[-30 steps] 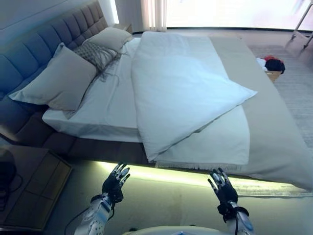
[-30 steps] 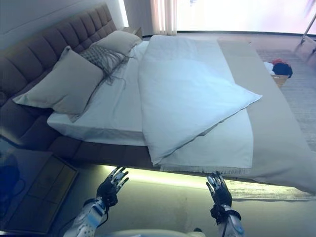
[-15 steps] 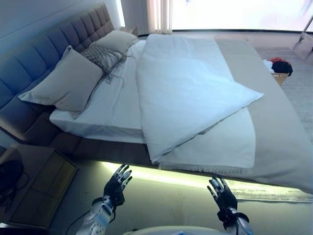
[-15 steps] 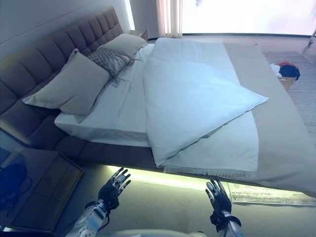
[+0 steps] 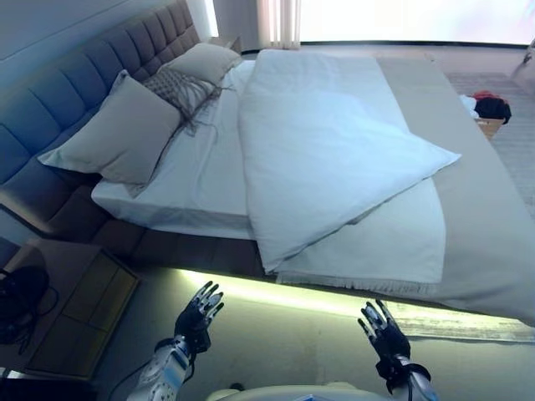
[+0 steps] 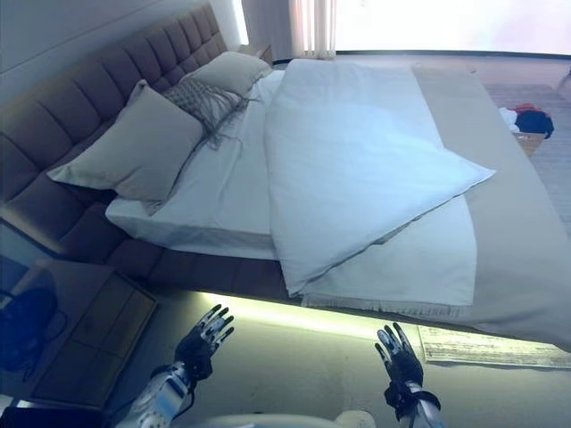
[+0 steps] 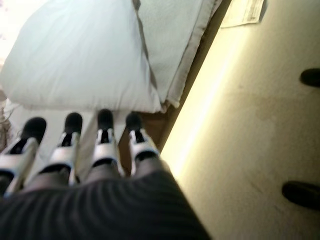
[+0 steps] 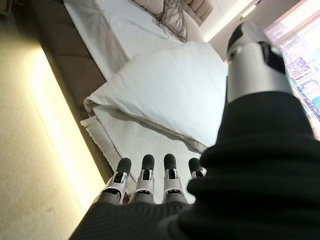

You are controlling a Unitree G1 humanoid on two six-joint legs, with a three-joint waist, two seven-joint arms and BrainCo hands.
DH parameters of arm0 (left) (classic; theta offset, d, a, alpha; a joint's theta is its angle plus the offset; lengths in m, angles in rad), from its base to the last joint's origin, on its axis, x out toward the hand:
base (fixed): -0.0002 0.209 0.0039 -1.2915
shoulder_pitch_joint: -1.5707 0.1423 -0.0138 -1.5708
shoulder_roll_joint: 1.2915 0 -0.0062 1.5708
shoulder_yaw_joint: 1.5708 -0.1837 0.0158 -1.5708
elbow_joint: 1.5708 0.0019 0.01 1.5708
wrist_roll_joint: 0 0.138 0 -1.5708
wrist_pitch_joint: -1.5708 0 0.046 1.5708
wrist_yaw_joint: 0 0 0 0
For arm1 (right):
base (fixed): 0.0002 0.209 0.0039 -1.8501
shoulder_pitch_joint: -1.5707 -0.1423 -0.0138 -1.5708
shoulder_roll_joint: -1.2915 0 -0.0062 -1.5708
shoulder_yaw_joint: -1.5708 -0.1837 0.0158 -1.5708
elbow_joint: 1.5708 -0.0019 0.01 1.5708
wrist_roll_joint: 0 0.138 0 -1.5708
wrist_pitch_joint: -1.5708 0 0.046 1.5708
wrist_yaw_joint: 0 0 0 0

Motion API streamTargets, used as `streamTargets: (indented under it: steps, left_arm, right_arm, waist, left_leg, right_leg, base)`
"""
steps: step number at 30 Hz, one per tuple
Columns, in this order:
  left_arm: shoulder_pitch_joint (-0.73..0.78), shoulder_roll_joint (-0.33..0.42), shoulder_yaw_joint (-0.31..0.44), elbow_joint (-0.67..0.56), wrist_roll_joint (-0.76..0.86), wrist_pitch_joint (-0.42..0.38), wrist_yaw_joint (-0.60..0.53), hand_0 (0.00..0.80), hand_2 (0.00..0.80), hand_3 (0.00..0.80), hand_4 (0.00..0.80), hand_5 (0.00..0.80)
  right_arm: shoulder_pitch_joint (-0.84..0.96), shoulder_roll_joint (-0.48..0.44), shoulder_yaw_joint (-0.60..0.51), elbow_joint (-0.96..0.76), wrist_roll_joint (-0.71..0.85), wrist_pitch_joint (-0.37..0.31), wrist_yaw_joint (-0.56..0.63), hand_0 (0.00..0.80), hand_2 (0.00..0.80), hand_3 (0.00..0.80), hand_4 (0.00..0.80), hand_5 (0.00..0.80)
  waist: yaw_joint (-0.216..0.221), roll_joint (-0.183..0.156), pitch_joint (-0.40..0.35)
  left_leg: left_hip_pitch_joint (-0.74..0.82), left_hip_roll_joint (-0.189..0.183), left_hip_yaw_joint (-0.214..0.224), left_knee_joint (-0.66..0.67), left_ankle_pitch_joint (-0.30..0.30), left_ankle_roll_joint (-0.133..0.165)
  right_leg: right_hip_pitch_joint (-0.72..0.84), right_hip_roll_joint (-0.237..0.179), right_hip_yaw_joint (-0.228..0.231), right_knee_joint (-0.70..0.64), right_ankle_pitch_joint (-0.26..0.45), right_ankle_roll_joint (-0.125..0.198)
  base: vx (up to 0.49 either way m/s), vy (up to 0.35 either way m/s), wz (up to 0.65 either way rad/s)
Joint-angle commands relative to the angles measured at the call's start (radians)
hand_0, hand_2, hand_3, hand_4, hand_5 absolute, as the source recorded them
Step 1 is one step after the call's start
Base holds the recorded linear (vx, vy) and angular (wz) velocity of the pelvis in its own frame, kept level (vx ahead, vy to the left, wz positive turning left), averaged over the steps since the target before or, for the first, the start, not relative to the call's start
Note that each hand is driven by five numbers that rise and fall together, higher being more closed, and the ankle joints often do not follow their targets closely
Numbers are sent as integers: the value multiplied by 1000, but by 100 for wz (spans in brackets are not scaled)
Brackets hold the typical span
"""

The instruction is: Make the bed neatly

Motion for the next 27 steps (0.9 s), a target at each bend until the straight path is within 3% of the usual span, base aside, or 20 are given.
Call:
streamTargets:
  steps: [1,4,6,8,12,15,16,18,20,23,24,27]
  left_arm:
    - [-9,75,34,-75,-41,-2,-22,0,0,0,0,0]
    - [-2,81,29,-91,-62,7,-3,0,0,0,0,0]
    - [-15,84,25,-84,-68,20,-1,0,0,0,0,0]
    - [-13,90,31,-88,-62,28,-17,0,0,0,0,0]
    - [23,98,51,-115,-71,25,-29,0,0,0,0,0]
    - [63,86,68,-117,-66,19,-27,0,0,0,0,0]
    - [81,83,73,-118,-75,26,-14,0,0,0,0,0]
    - [100,79,93,-119,-96,36,-28,0,0,0,0,0]
    - [121,71,91,-130,-83,14,-44,0,0,0,0,0]
    - [97,51,84,-97,-93,-3,-56,0,0,0,0,0]
    - [80,47,81,-85,-90,8,-56,0,0,0,0,0]
    - [27,40,61,-44,-96,8,-76,0,0,0,0,0]
  right_arm:
    - [12,41,-7,-58,18,-75,19,0,0,0,0,0]
    - [17,30,-18,-42,30,-84,37,0,0,0,0,0]
    - [-21,17,-22,-24,57,-91,32,0,0,0,0,0]
    - [-38,13,-29,-25,64,-80,26,0,0,0,0,0]
    - [-4,10,-32,-39,46,-43,43,0,0,0,0,0]
    - [17,3,-44,-17,44,-21,75,0,0,0,0,0]
    - [24,-2,-45,-23,37,1,58,0,0,0,0,0]
    - [20,-19,-51,-51,36,40,69,0,0,0,0,0]
    - [18,-38,-46,-47,44,36,102,0,0,0,0,0]
    - [-8,-58,-53,-3,27,28,102,0,0,0,0,0]
    - [-17,-59,-59,8,36,23,88,0,0,0,0,0]
    - [-32,-50,-52,5,56,2,80,0,0,0,0,0]
  waist:
    - [-1,-38,-1]
    - [-16,-68,2]
    - [-26,-91,12]
    - [-37,-104,23]
    - [-50,-123,27]
    - [-59,-129,6]
    - [-62,-125,-5]
    - [-58,-115,-23]
    - [-56,-114,-38]
    - [-57,-120,-45]
    - [-55,-122,-41]
    - [-45,-111,-22]
  left_leg:
    - [25,-73,16,11,1,117]
    - [38,-93,-6,22,-24,99]
    - [46,-104,-24,35,-68,89]
    - [62,-104,-24,54,-109,89]
    - [97,-78,3,103,-165,100]
    - [128,-22,9,146,-197,80]
    - [149,13,5,155,-183,63]
    - [148,84,-25,219,-49,19]
    - [136,123,-16,292,39,16]
    - [25,133,8,484,129,38]
    - [-25,143,25,494,151,42]
    - [-64,132,31,322,186,37]
  right_leg:
    - [-86,15,48,109,242,-23]
    - [-50,18,65,-152,256,-11]
    - [-51,10,102,-342,303,14]
    - [-65,9,107,-470,343,38]
    - [-77,37,79,-500,347,56]
    - [-61,60,110,-456,304,57]
    - [-60,77,118,-419,281,45]
    - [-44,115,108,-370,230,5]
    - [-21,150,88,-361,197,-47]
    - [25,195,89,-354,149,-110]
    - [46,208,93,-352,134,-123]
    - [106,229,88,-350,87,-116]
  base:
    - [230,-81,22]
    - [298,-218,12]
    - [347,-267,5]
    - [413,-237,1]
    - [451,-307,14]
    - [501,-388,11]
    - [486,-404,23]
    - [419,-405,14]
    - [352,-366,0]
    - [299,-307,8]
    - [275,-218,15]
    - [256,-72,24]
